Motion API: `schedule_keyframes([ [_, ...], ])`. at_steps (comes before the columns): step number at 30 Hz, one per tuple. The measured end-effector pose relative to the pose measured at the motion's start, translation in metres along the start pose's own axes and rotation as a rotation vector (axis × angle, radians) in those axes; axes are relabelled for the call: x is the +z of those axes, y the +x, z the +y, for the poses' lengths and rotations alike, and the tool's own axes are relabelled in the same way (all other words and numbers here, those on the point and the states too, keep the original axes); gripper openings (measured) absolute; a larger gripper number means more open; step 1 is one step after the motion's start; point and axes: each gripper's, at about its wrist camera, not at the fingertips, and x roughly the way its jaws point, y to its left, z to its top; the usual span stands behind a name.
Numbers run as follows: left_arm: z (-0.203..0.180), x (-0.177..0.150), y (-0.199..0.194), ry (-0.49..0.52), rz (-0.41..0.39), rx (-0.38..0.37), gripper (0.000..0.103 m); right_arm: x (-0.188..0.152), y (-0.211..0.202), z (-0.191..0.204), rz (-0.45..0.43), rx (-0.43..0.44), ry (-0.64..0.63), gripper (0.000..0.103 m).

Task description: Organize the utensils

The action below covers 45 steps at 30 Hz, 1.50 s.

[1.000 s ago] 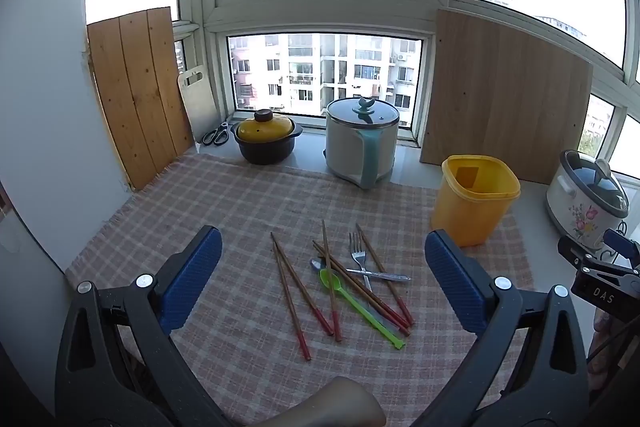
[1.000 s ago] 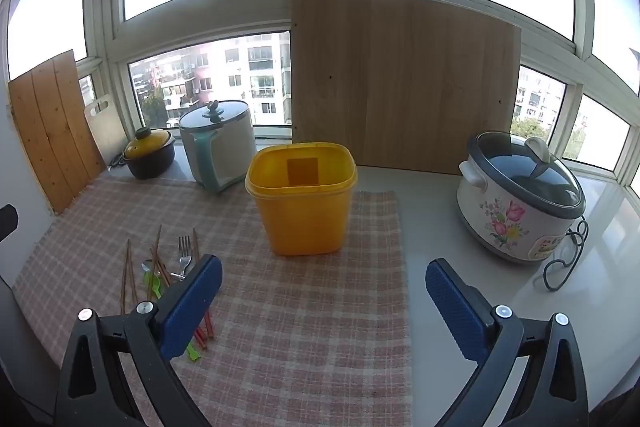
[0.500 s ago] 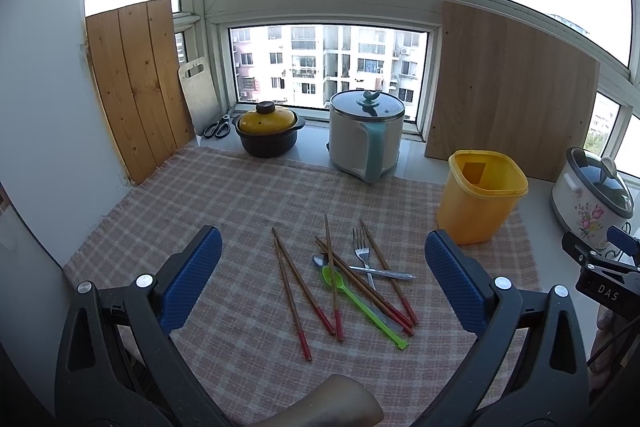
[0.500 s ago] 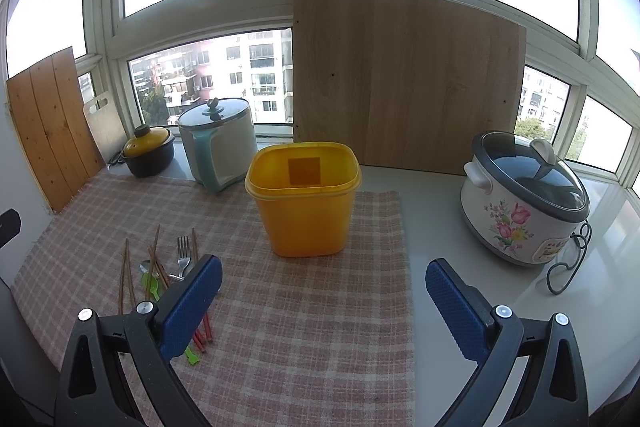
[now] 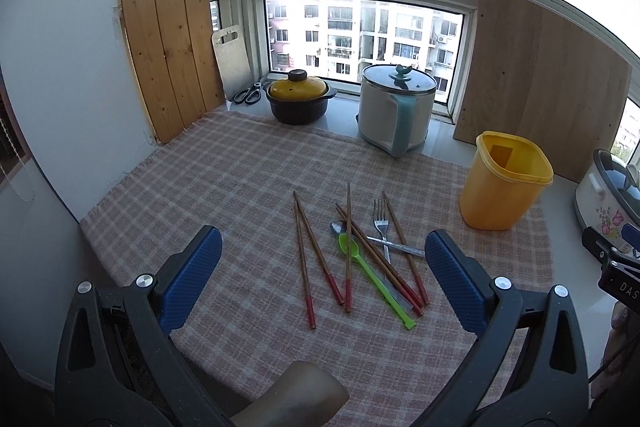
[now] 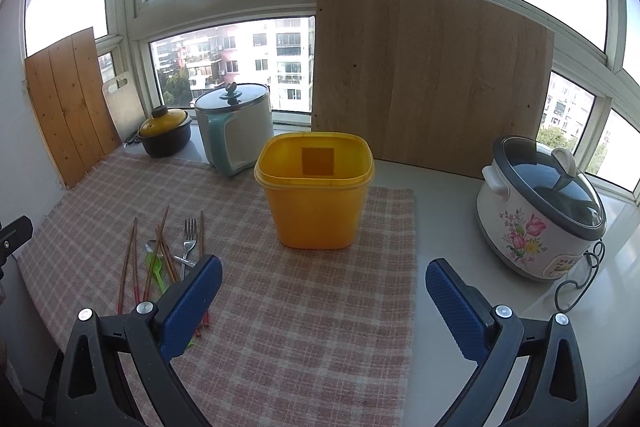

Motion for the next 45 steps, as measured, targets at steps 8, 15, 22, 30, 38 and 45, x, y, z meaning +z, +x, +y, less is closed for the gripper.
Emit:
schedule_keyframes([
  [8,0.027,0.002,0.01,-0.014,0.024,0.067,0.103,0.008,0.011,0.009,0.004,0.051,-0.018,0.103],
  [15,0.049,-0.003,0.042,-0.006,0.055,0.027,0.103,0.014,0.019,0.026,-0.069,0.166,-0.092,0.103],
  [22,0.06,-0.015,0.087,-0.011,0.144,-0.076,0.09,0.02,0.048,0.045,0.008,0.215,-0.127,0.096],
  [30,0.072,-0.026,0.147,-0.055,0.285,-0.212,0.05,0.016,0.086,0.075,0.12,0.265,-0.19,0.085],
  [38,0.076,-0.034,0.192,-0.088,0.381,-0.295,0.024,0.021,0.136,0.111,0.27,0.343,-0.255,0.063],
  [45,0.075,-0.042,0.216,-0.11,0.434,-0.325,0.017,0.02,0.178,0.147,0.395,0.433,-0.358,0.039],
])
